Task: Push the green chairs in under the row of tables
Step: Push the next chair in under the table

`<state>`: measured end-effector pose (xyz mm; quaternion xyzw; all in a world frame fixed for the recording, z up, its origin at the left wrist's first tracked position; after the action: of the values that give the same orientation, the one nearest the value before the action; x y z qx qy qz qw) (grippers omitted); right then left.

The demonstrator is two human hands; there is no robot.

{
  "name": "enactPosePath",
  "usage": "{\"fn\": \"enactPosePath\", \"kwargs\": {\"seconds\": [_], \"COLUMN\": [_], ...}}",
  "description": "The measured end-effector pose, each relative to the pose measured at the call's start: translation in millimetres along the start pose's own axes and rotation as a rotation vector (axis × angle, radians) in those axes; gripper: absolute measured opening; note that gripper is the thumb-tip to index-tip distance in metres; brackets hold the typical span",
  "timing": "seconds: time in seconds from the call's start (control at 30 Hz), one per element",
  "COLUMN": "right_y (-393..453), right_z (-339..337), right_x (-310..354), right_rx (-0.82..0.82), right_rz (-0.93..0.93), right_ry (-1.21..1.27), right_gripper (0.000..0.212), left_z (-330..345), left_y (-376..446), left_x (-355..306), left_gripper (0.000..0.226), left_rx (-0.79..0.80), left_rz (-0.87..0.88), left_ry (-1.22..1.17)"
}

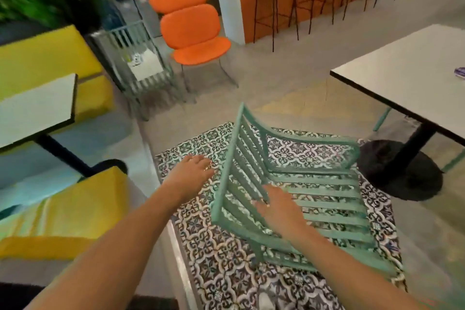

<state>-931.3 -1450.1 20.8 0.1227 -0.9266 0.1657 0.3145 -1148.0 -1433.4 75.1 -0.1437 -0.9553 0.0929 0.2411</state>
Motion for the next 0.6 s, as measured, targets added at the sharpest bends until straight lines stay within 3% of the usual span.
{"fn": "enactPosePath", "kwargs": {"seconds": [0.17, 0.37, 0.6], "right_y": [57, 125, 192], "right_z": [28, 36, 38], "right_x": [31, 48, 49], "right_rx": [0.066, 0.013, -0.097], "right_rz": [0.037, 0.152, 0.357], "right_ry": [0.066, 0.122, 0.231], "right_gripper": [0.063, 0.063, 0.060], "left_z": [23, 46, 57], "left_y": [52, 136, 253], "left_x": [40, 70, 81], "left_gripper": [0.058, 0.063, 0.069], "left_rx": [0.034, 0.000, -0.105], "left_rz": [0.047, 0.166, 0.458], "left_ry": [-0.038, -0.027, 0.051]}}
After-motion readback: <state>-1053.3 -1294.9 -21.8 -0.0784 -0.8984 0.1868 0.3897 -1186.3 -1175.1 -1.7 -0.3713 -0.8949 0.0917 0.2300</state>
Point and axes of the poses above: each hand's wrist, its own y-axis towards the middle knuckle, its own z-axis out of the palm, x = y × z, the point moved 5 cm from there along y, towards the middle knuckle, and after that the axes turned 1 degree about -x, right-handed, at the moved point
